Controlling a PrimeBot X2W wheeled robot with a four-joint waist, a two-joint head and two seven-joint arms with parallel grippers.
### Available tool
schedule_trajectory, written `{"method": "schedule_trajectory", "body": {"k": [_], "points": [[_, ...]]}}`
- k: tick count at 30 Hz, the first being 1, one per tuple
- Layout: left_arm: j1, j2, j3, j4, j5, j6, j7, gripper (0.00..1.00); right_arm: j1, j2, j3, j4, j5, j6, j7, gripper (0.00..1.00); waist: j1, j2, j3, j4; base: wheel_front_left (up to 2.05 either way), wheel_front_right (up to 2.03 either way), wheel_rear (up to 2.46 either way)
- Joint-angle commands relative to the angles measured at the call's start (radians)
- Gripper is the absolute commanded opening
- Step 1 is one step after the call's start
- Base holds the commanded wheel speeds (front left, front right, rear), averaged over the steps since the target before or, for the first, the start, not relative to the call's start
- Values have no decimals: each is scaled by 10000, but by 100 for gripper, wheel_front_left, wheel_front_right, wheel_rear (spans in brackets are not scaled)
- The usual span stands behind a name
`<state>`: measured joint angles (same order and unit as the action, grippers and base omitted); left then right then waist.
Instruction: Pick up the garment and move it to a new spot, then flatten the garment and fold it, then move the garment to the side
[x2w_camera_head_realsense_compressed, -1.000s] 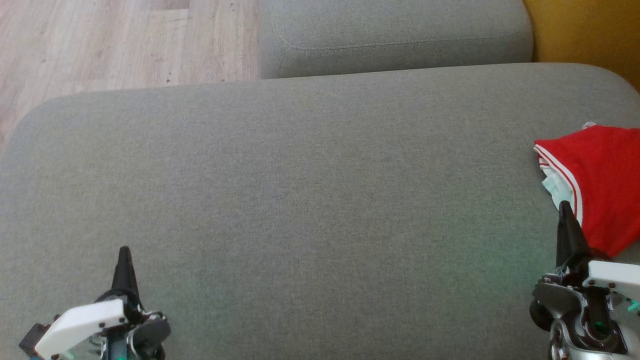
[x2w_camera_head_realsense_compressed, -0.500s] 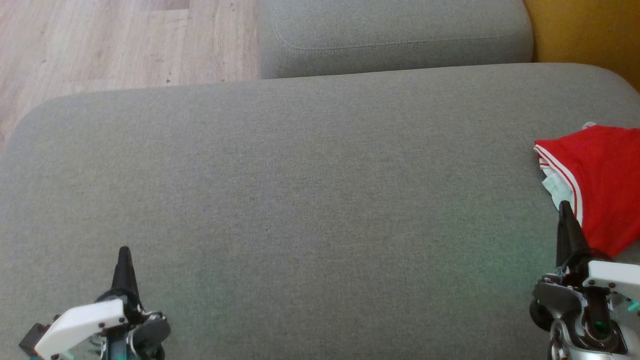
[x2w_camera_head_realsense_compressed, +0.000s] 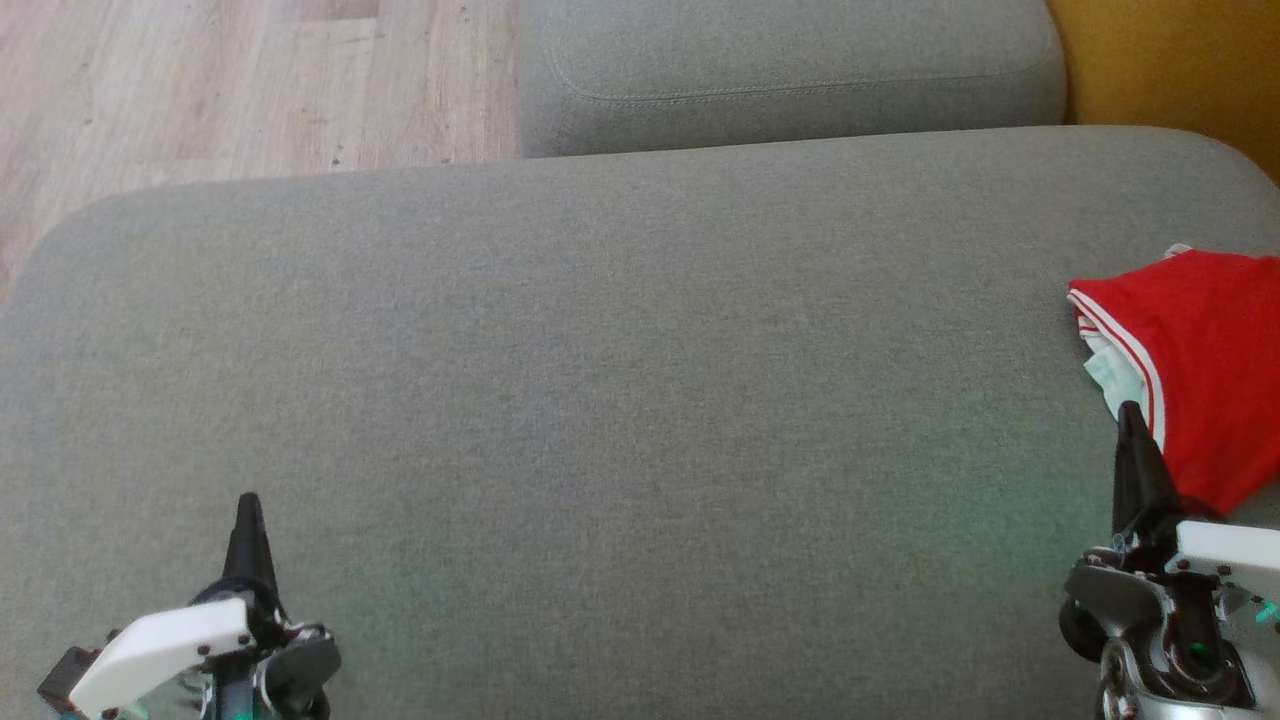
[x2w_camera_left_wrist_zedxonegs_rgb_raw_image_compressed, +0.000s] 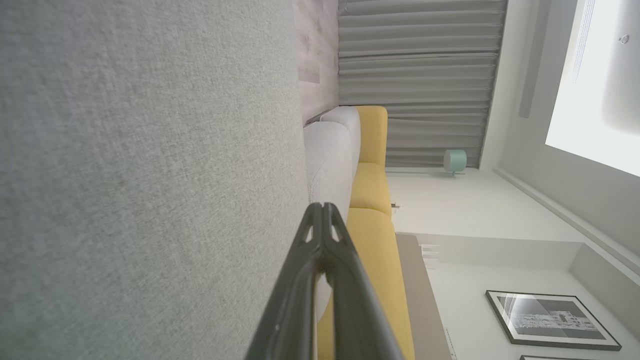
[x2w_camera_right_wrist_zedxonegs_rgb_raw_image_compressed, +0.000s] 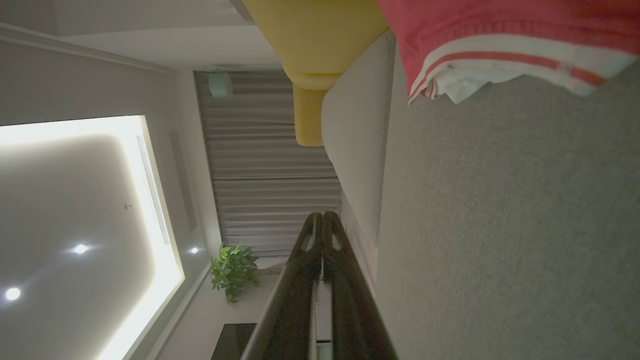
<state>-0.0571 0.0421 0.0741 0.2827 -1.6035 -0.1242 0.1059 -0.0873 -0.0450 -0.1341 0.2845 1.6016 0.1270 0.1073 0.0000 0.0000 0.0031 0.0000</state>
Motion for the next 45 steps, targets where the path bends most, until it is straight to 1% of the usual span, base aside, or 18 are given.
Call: {"method": "schedule_trajectory", "body": {"k": [1, 45], "points": [[-510, 81, 395, -374, -53, -65, 71, 0, -206, -53, 204, -397, 70, 37, 59, 0, 0, 0, 0, 0, 0, 0, 0], [-510, 81, 394, -375, -53, -65, 71, 0, -206, -52, 204, -397, 71, 37, 58, 0, 0, 0, 0, 0, 0, 0, 0]]}}
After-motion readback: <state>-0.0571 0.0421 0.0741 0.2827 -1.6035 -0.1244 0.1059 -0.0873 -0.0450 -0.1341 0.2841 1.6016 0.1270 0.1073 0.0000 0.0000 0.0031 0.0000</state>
